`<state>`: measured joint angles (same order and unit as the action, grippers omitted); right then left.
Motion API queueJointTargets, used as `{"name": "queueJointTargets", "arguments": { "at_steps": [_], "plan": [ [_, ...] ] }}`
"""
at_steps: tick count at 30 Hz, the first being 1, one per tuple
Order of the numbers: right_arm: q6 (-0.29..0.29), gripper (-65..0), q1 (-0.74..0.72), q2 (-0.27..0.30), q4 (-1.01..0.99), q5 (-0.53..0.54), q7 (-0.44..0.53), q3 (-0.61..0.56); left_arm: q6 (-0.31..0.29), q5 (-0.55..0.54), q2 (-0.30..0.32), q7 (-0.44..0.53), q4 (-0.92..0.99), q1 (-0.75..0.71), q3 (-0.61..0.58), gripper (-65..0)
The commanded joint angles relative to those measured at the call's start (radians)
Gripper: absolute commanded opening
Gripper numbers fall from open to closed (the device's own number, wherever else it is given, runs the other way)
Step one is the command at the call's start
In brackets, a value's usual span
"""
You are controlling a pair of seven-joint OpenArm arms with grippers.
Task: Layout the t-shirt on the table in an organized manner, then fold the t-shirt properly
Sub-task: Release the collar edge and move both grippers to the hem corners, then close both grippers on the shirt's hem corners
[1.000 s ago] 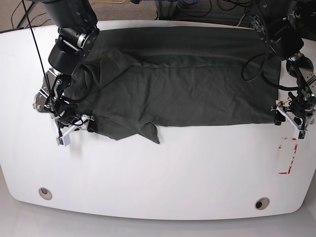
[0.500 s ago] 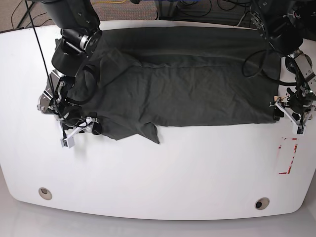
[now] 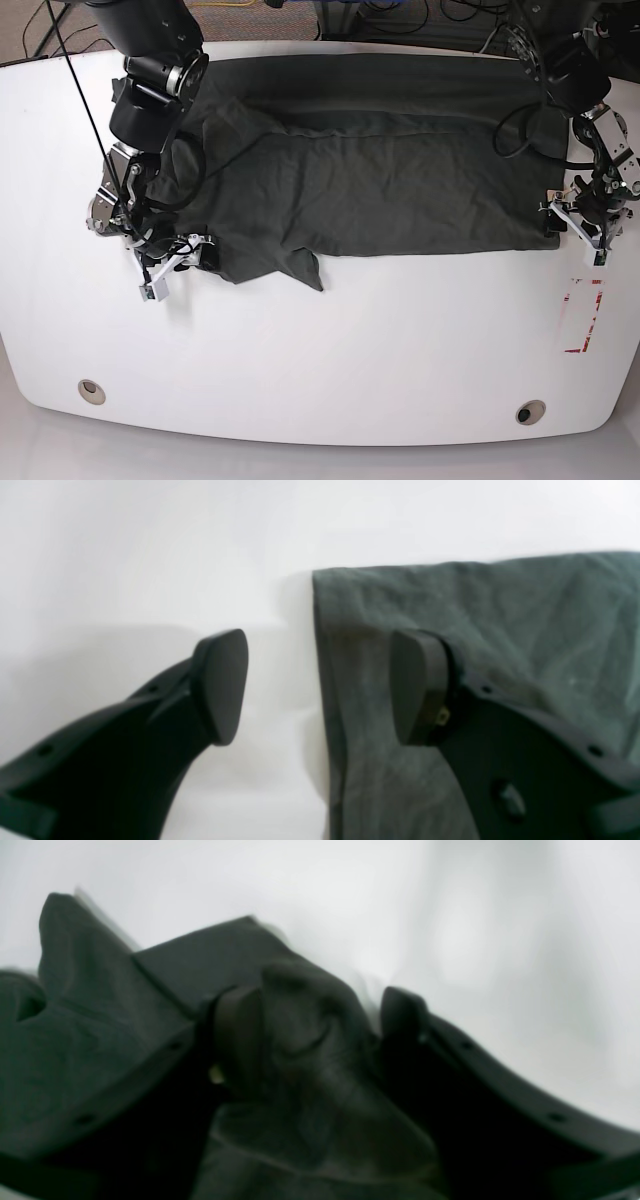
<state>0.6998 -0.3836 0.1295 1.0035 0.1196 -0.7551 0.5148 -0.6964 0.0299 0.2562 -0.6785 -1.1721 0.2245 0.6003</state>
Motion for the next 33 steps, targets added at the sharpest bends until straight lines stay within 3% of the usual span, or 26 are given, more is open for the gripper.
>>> {"name": "queueJointTargets", "arguments": {
  "at_steps": [1,14,33],
  "plan": [
    [-0.002,-39.8,-0.012,0.009,0.022,-0.008,-0.024,-0.002,-0.002,-0.015,0.013,0.027,-0.016,0.022,-0.019,-23.6],
    [-0.002,-65.0,0.010,0.002,0.022,-0.013,-0.024,-0.003,-0.002,-0.015,0.010,0.029,-0.016,0.051,-0.029,-23.5],
    [-0.002,-65.0,0.036,0.000,0.061,-0.013,-0.022,-0.005,-0.002,-0.015,0.015,0.064,0.114,0.071,-0.030,-23.1]
  ]
}}
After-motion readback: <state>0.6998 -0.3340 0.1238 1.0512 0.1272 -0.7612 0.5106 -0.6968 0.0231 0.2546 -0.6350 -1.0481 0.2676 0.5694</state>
